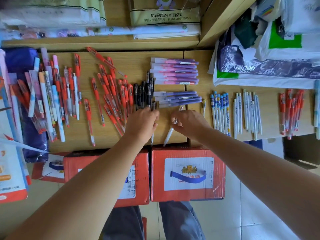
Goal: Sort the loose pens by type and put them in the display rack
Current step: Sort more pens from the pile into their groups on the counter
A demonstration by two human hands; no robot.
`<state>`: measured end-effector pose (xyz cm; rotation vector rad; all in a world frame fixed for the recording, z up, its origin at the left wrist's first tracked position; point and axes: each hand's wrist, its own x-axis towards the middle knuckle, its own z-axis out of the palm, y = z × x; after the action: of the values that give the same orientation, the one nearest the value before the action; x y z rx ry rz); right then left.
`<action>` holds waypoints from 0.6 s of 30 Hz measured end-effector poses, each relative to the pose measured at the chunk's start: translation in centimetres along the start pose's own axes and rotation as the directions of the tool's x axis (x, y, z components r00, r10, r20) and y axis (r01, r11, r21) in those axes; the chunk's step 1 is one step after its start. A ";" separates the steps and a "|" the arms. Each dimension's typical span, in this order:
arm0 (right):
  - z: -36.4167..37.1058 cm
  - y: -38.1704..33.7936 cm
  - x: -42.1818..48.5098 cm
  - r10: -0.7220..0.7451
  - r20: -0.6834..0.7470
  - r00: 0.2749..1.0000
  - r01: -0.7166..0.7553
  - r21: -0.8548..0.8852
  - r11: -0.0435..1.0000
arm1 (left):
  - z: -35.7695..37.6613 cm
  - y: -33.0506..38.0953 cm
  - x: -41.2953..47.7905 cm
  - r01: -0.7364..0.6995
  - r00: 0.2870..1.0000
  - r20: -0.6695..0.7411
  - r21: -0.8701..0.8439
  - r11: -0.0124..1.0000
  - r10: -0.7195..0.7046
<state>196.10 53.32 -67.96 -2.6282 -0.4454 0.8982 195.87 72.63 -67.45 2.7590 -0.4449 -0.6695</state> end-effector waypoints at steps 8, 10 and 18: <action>1.3 -0.9 -0.5 0.169 -0.145 0.975 -0.164 0.044 0.985 | 0.4 -0.4 -1.4 0.074 0.996 -0.035 -0.104 0.992 -0.078; 1.5 -1.1 -0.5 0.275 -0.155 0.949 -0.266 0.078 0.961 | 0.3 -0.4 -1.8 0.059 0.997 -0.033 -0.131 0.990 -0.063; 2.0 -2.3 -0.6 0.524 -0.177 0.833 -0.450 0.335 0.828 | 0.4 -2.0 -3.0 0.036 0.998 -0.040 -0.059 0.998 -0.038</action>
<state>193.94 55.59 -68.23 -2.5698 0.4286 0.6640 193.60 75.43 -67.22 2.7268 -0.3609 -0.6228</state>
